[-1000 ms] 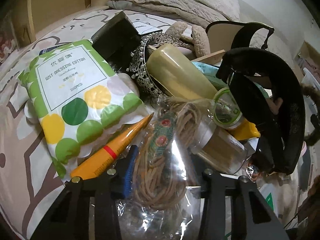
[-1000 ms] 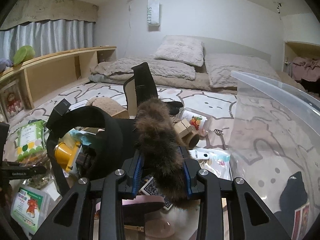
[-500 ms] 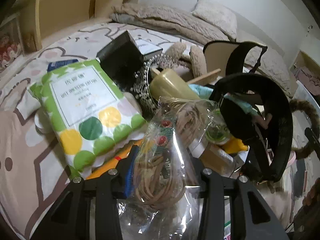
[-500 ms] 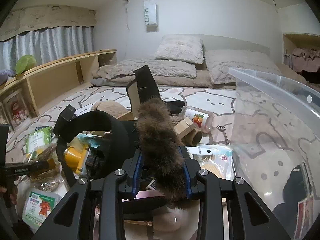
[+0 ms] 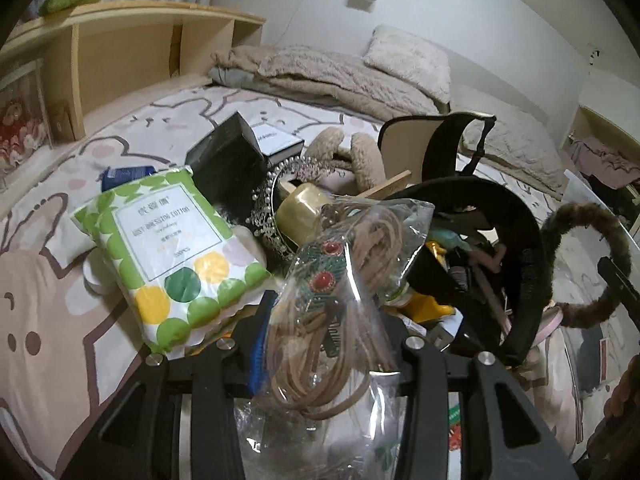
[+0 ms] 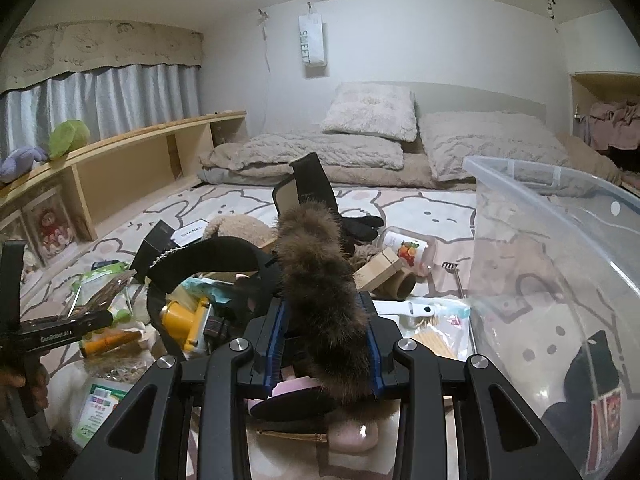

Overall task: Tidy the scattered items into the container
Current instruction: 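Lift clear cord bag with left gripper while right gripper lifts brown fur strip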

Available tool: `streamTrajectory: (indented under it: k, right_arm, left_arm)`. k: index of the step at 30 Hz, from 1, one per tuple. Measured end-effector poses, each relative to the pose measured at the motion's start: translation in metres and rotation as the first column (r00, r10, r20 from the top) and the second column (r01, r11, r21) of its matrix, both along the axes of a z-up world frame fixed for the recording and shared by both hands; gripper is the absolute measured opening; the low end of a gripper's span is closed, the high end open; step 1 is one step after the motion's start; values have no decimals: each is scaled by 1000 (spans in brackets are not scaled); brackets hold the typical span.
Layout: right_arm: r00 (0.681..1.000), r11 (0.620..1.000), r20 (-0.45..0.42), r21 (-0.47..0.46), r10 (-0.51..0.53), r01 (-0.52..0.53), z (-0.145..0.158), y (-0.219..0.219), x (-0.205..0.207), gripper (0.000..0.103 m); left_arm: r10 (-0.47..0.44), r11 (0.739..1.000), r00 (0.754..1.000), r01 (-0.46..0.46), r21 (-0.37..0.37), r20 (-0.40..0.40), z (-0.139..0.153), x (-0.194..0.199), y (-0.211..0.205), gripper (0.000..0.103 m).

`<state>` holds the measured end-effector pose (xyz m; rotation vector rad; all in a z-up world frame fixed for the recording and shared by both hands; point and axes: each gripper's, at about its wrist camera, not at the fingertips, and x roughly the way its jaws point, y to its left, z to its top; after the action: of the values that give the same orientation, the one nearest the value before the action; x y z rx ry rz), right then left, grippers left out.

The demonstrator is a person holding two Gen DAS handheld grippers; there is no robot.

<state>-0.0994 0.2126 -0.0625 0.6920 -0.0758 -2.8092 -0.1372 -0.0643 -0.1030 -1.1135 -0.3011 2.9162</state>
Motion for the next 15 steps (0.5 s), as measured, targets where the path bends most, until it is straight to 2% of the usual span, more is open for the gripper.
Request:
streamTrajectory:
  k: [7, 15]
  right_arm:
    - [1000, 998, 9, -61, -8, 9, 1, 9, 18, 34]
    - [1000, 998, -14, -55, -19, 18, 4, 8, 41, 32]
  left_arm:
    - [-19, 1000, 999, 19, -5, -50, 13, 19, 10, 42]
    - [-50, 999, 996, 49, -14, -70, 21, 34, 25, 42]
